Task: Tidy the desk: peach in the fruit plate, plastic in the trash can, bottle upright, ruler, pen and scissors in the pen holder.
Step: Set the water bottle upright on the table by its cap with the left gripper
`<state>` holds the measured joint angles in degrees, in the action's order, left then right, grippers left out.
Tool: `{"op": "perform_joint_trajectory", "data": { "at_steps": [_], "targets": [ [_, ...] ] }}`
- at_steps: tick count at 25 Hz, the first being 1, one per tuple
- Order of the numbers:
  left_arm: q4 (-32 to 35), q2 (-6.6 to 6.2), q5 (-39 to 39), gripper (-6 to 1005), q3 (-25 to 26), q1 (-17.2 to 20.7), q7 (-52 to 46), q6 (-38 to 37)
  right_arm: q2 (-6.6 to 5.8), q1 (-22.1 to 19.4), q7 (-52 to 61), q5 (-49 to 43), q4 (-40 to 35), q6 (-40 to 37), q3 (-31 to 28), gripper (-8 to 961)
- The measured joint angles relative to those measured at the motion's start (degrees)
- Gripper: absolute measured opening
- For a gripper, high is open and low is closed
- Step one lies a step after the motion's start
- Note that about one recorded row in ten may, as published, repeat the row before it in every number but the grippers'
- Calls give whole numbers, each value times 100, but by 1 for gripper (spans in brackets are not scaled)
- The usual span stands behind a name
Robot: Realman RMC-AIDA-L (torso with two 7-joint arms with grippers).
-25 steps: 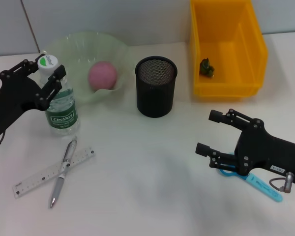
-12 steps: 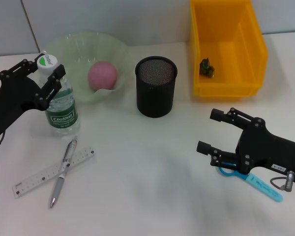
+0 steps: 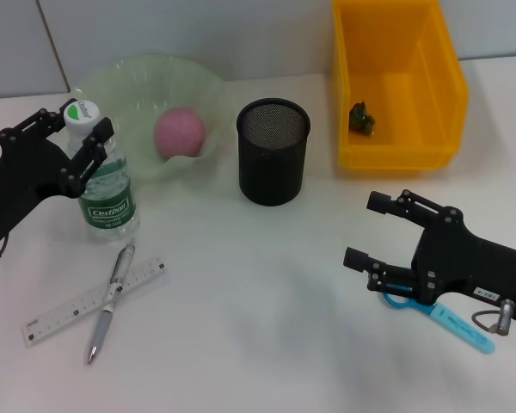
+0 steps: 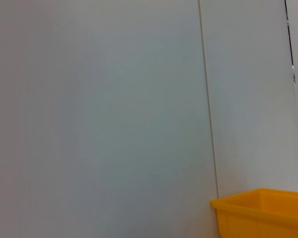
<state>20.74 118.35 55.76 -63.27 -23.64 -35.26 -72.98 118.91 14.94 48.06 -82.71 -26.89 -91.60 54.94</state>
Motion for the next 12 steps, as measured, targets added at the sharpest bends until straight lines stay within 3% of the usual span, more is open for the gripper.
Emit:
{"op": "perform_joint_trajectory", "data": {
  "at_steps": [12],
  "targets": [
    [0,-6,-12,444,5,8,2,-9,0,8,60,0,-27,11,17,837]
  ]
}}
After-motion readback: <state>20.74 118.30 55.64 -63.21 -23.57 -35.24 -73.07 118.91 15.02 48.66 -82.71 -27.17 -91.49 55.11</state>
